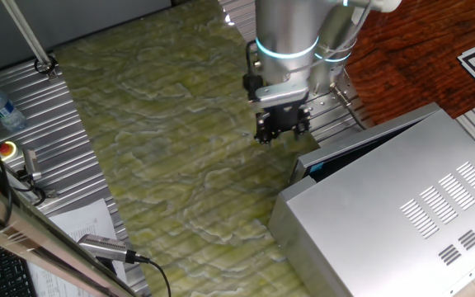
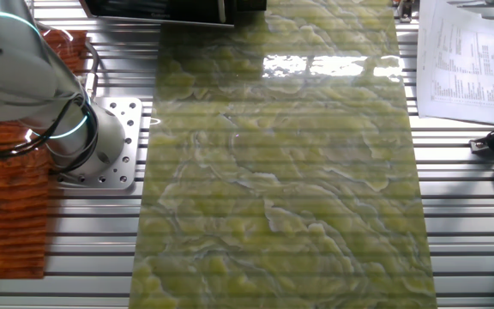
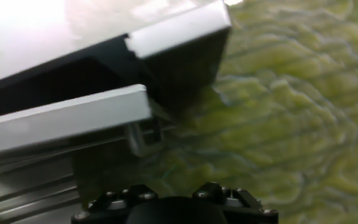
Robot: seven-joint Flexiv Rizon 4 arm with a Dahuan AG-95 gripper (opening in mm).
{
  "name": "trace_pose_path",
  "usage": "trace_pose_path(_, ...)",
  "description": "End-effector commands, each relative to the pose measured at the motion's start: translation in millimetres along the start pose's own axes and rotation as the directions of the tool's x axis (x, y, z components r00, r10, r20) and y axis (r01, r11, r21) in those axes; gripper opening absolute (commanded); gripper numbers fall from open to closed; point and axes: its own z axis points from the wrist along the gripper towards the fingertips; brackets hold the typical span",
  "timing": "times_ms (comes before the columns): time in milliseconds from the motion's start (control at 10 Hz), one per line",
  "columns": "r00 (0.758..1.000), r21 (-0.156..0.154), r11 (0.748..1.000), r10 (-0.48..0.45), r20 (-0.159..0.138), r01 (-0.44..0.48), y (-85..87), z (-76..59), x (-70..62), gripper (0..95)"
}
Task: Open the microwave door
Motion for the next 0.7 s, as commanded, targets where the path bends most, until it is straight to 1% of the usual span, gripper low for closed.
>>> trace_pose_path(100,0.999,0.044,0.998,0.047,-0.025,-0.046,-13.6,7.8,6.5,57.0)
trace_pose_path(300,0.997,0.051,0.996,0.070,-0.033,-0.068,-18.2,11.0,7.5,57.0)
trace_pose_path(400,0.996,0.054,0.995,0.082,-0.029,-0.081,-17.7,11.3,5.7,57.0)
trace_pose_path(500,0.995,0.059,0.993,0.103,-0.017,-0.102,-17.4,11.3,5.4,57.0)
trace_pose_path(700,0.986,0.072,0.983,0.167,-0.002,-0.166,-17.3,11.2,5.3,57.0)
